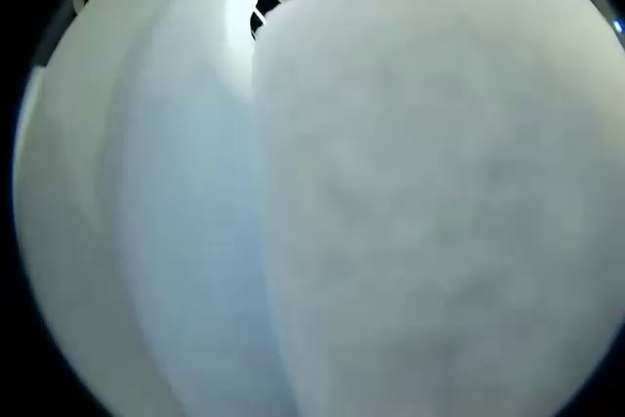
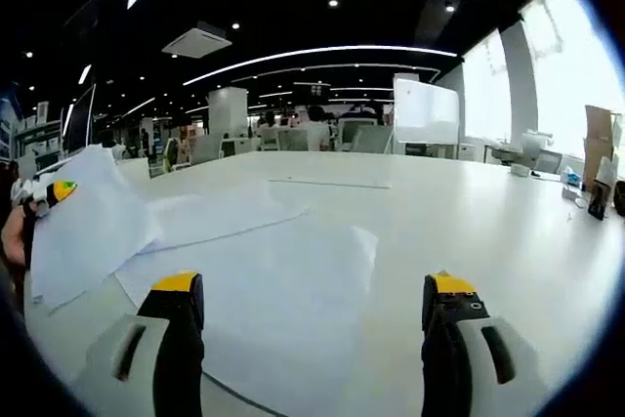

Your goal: Organize the stack of printing papers by aligning and flattening the scattered papers on the table

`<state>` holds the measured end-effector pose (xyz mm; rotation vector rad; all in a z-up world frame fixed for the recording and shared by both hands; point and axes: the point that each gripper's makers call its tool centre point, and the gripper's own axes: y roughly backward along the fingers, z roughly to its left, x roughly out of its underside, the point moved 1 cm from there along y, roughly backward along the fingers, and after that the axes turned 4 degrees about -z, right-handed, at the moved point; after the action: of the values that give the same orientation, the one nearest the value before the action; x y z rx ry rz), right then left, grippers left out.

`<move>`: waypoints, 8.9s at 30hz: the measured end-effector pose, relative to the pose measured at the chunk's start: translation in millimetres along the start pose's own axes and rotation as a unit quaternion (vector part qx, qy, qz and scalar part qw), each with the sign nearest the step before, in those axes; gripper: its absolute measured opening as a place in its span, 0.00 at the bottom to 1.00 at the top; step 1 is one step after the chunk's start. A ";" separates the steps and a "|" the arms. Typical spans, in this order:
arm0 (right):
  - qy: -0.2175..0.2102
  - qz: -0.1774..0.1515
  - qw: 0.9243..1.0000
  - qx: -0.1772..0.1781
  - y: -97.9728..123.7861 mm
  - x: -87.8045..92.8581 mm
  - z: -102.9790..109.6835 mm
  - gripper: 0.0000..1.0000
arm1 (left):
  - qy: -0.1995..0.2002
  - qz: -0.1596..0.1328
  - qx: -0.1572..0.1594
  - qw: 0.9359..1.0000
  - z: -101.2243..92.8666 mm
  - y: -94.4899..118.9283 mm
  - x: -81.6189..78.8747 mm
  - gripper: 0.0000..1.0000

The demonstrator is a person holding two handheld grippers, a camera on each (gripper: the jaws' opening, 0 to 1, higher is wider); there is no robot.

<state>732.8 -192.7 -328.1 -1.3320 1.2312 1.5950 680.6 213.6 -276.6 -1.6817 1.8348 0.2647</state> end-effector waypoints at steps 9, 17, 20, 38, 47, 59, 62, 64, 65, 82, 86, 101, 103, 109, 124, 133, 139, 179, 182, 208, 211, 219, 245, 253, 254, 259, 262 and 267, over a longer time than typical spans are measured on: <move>0.004 -0.004 1.000 0.021 4.1 0.4 -9.2 0.85 | 0.005 -0.001 -0.003 1.000 1.6 0.1 -0.7 0.06; -0.008 0.003 1.000 0.025 3.7 3.4 -9.0 0.84 | 0.008 -0.001 -0.004 1.000 0.3 -0.3 0.9 0.06; -0.010 0.009 1.000 0.020 2.2 5.3 -6.0 0.84 | 0.009 -0.002 -0.004 1.000 0.6 -0.1 0.6 0.06; -0.012 0.020 1.000 0.018 -2.8 8.4 -1.8 0.82 | 0.008 -0.004 -0.002 1.000 0.0 0.2 0.4 0.06; -0.019 0.024 0.999 0.029 -2.5 10.9 8.6 0.79 | 0.006 -0.004 -0.001 1.000 0.3 0.0 -0.2 0.06; 0.052 0.038 0.996 0.054 19.6 19.9 28.4 0.74 | 0.003 -0.005 0.000 1.000 1.2 0.2 -0.8 0.06; 0.036 0.040 0.997 0.055 22.1 20.2 34.7 0.73 | 0.003 -0.005 0.000 1.000 1.0 0.0 -0.5 0.06; 0.006 0.050 0.998 0.048 22.6 22.9 39.4 0.71 | 0.004 -0.005 0.000 1.000 1.0 -0.1 -0.6 0.06; -0.018 0.056 0.997 0.041 22.7 25.3 42.7 0.69 | 0.004 -0.005 0.001 1.000 0.8 0.0 -0.4 0.06; -0.001 0.049 0.998 0.025 15.3 27.5 39.9 0.58 | 0.011 -0.006 0.002 1.000 0.0 0.4 0.4 0.06; 0.009 0.043 0.999 0.006 11.2 25.1 45.1 0.47 | 0.012 -0.006 0.002 1.000 0.9 0.5 -0.1 0.06; 0.026 0.042 0.997 -0.054 20.2 20.5 77.0 0.16 | 0.013 -0.005 0.002 1.000 -0.4 0.8 0.6 0.06; 0.025 0.041 0.997 -0.054 19.9 20.2 77.8 0.17 | 0.012 -0.006 0.002 1.000 -0.6 0.9 0.5 0.06; 0.027 0.041 0.998 -0.046 18.5 19.5 74.8 0.22 | 0.013 -0.006 0.004 1.000 -1.2 1.0 0.7 0.06; 0.051 0.039 0.996 -0.055 9.1 20.6 71.0 0.22 | 0.019 -0.009 0.005 1.000 -0.8 1.8 -0.9 0.06; 0.060 0.044 0.995 -0.063 8.2 21.3 69.9 0.11 | 0.017 -0.009 0.004 1.000 1.6 1.6 -2.9 0.06; 0.027 0.040 0.997 -0.066 10.7 20.4 66.3 0.09 | 0.020 -0.010 0.005 1.000 2.1 1.8 -3.5 0.06; -0.127 -0.113 0.985 -0.015 44.4 -34.2 -2.4 0.00 | 0.014 -0.010 -0.004 1.000 3.5 2.6 -2.8 0.06; -0.127 -0.127 0.984 -0.002 52.0 -42.8 -13.6 0.00 | 0.014 -0.010 -0.004 1.000 3.6 2.4 -2.8 0.06; -0.150 -0.216 0.965 -0.013 74.8 -89.2 -14.4 0.00 | -0.001 -0.018 -0.004 1.000 2.7 3.8 -4.8 0.07; -0.139 -0.231 0.963 -0.022 76.9 -102.1 -5.5 0.00 | 0.000 -0.018 -0.002 1.000 3.3 3.6 -5.5 0.07; -0.136 -0.256 0.956 -0.040 81.6 -121.6 11.2 0.00 | 0.003 -0.018 -0.001 1.000 2.2 3.6 -4.9 0.07; -0.181 -0.279 0.933 -0.139 71.6 -162.3 60.9 0.00 | 0.005 -0.018 -0.002 1.000 1.7 2.9 -4.3 0.07; -0.156 -0.274 0.933 -0.174 67.6 -176.3 90.3 0.00 | 0.006 -0.018 -0.002 1.000 2.4 3.0 -4.2 0.07; -0.156 -0.274 0.932 -0.177 67.6 -176.8 92.1 0.00 | 0.006 -0.018 -0.003 1.000 2.3 3.1 -4.1 0.07; -0.167 -0.269 0.930 -0.185 63.9 -179.2 93.1 0.00 | 0.006 -0.016 -0.005 1.000 2.6 3.0 -3.3 0.07; -0.172 -0.274 0.927 -0.190 67.4 -185.4 95.3 0.00 | 0.002 -0.017 -0.005 1.000 1.6 3.1 -2.9 0.07; -0.168 -0.275 0.923 -0.209 73.0 -194.7 104.6 0.00 | 0.000 -0.015 -0.005 1.000 3.2 2.7 -3.4 0.07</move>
<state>675.8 -104.0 -120.6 -1.4162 0.2687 1.6145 679.0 218.6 -277.9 -1.7140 1.8102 0.2607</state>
